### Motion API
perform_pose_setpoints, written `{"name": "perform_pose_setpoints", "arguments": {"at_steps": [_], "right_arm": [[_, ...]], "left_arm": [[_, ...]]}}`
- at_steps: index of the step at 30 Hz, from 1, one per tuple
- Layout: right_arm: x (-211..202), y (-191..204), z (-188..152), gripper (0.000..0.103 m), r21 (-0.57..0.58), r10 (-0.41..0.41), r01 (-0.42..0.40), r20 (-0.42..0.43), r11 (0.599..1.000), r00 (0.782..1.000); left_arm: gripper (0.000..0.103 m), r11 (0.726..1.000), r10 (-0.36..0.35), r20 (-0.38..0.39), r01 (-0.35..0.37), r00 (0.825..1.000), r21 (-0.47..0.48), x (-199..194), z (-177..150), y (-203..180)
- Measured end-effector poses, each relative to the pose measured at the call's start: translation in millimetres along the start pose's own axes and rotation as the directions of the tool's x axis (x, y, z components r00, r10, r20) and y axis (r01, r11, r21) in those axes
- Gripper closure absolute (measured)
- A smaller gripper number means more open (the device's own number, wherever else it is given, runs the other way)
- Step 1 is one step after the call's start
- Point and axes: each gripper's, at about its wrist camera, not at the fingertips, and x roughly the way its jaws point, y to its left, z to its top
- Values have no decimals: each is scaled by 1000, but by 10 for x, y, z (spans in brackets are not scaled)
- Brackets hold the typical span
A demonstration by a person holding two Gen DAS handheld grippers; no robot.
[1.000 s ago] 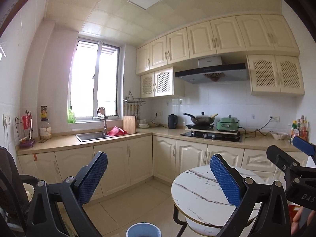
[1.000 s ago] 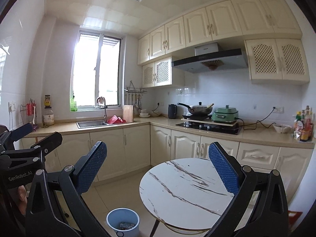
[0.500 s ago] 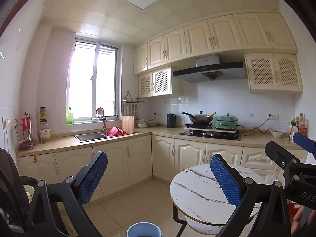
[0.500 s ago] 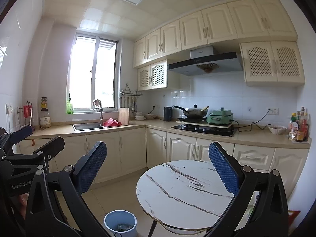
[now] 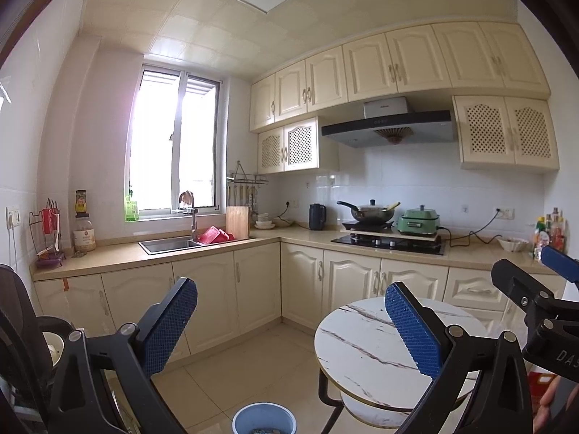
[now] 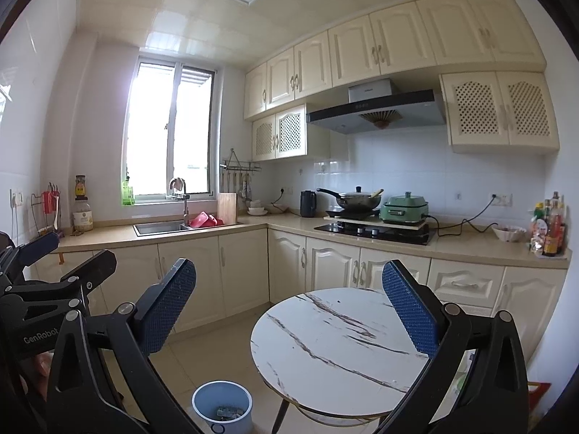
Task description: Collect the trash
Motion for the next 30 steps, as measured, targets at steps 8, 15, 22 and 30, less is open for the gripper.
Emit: {"name": "perform_pose_setpoints", "arguments": {"at_steps": [8, 15, 22, 30], "right_arm": [[6, 4, -17, 0, -2, 2, -2, -4, 1000, 1000], [16, -27, -40, 0, 1, -2, 2, -9, 1000, 1000], [31, -91, -60, 0, 13, -8, 8, -13, 1000, 1000], [49, -127, -91, 0, 18, -14, 14, -21, 1000, 1000]], "left_arm": [[1, 1000, -5, -6, 5, 1000, 10, -77, 278, 184], [1, 1000, -8, -8, 8, 1000, 10, -95, 413, 257], [1, 1000, -19, -11, 20, 1000, 17, -108, 595, 358], [1, 1000, -26, -12, 26, 1000, 16, -82, 776, 459]]}}
